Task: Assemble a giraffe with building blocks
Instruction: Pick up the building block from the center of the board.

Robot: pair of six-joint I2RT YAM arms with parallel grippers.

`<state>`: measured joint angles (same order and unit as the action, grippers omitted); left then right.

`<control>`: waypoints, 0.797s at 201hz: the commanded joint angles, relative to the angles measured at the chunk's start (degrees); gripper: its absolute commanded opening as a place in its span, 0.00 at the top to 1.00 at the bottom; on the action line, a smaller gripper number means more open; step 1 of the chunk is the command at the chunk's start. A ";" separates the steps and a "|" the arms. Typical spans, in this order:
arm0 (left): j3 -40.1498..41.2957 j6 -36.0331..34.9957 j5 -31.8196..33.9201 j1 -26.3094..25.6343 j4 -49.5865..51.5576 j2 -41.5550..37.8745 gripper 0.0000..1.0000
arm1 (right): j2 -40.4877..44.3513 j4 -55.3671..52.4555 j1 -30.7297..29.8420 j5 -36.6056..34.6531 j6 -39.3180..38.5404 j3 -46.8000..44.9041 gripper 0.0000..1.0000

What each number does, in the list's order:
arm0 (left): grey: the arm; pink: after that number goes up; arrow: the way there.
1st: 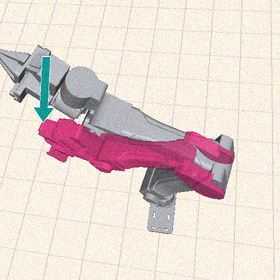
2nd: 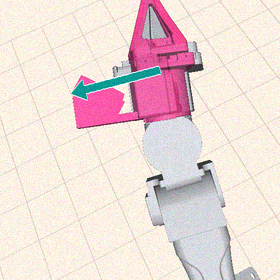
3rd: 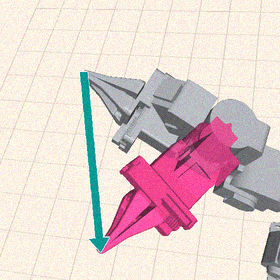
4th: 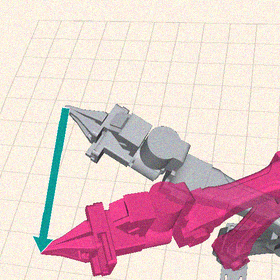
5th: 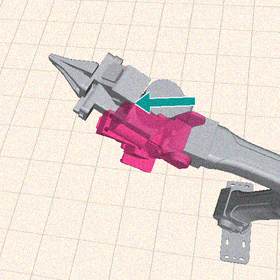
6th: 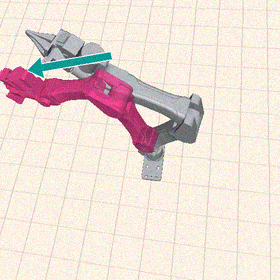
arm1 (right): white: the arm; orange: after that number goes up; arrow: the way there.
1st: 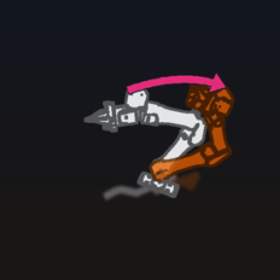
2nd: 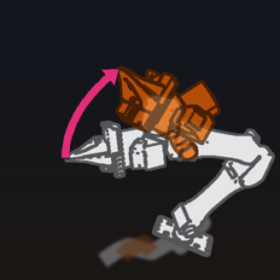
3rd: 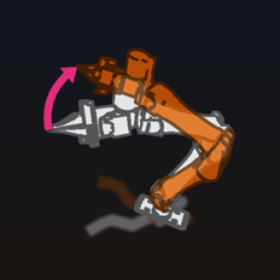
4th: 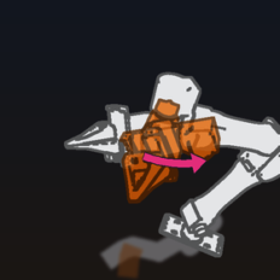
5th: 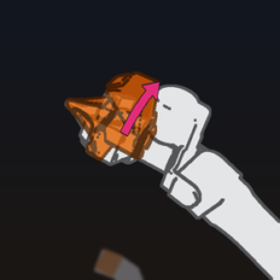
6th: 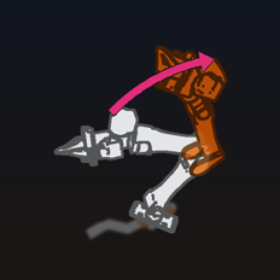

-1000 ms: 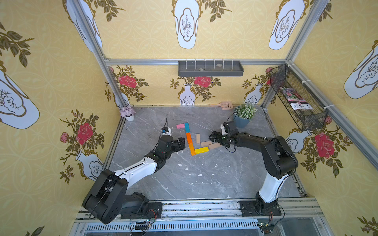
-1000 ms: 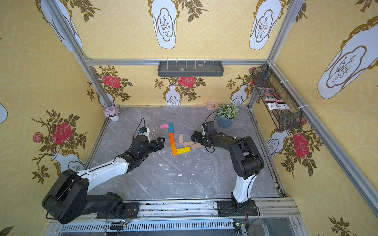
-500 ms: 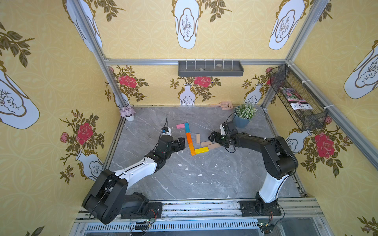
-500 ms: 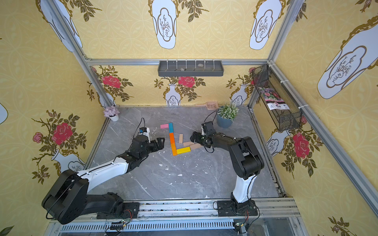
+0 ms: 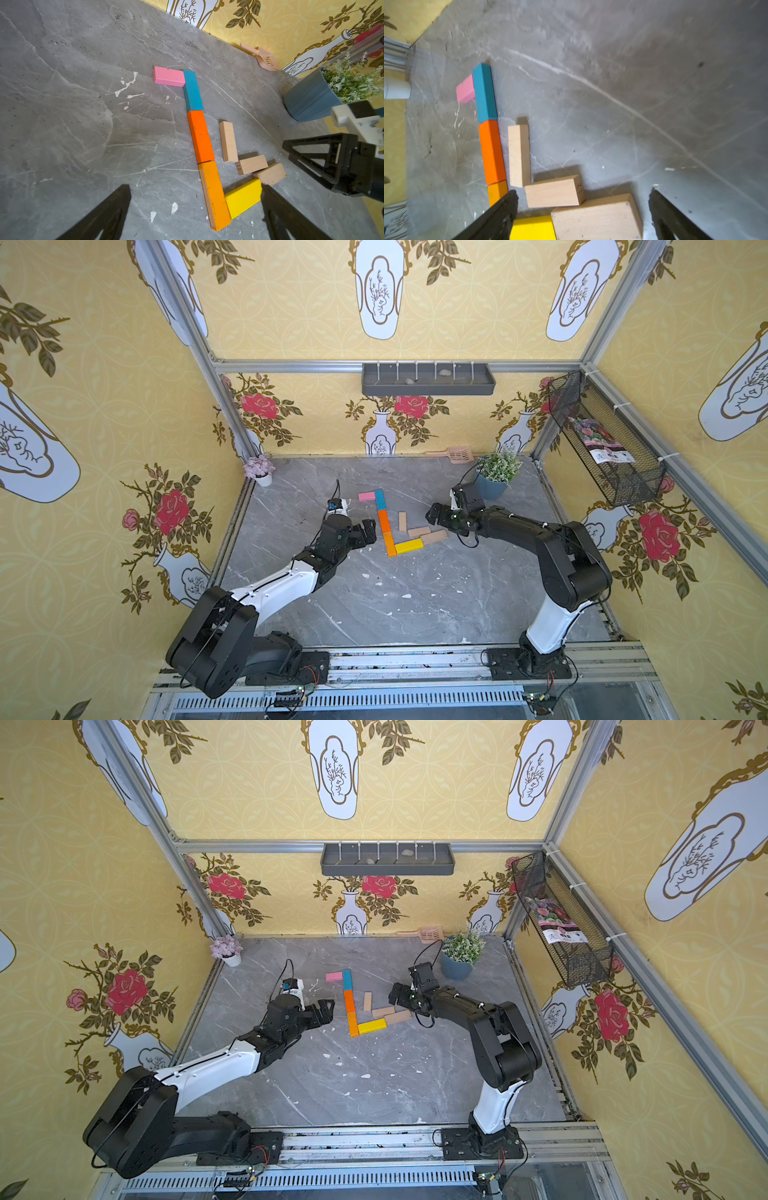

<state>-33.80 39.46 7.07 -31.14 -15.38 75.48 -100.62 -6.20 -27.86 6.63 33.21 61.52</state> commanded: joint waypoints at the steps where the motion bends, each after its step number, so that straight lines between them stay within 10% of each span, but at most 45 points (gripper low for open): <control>1: 0.07 0.80 2.96 0.02 0.19 -0.35 0.01 | -0.18 -5.12 -2.88 -10.46 -2.25 4.59 0.01; 49: -6.46 5.86 18.62 1.13 19.24 0.75 0.01 | -13.11 -13.04 -13.00 -19.04 -6.62 20.67 0.13; 160: 3.55 10.63 8.15 6.61 2.85 -2.27 0.01 | -27.22 -18.53 -15.94 -12.25 -9.04 33.23 0.32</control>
<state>-31.97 48.69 17.32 -24.62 -5.54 73.91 -126.43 -22.39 -43.59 -6.46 25.26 93.76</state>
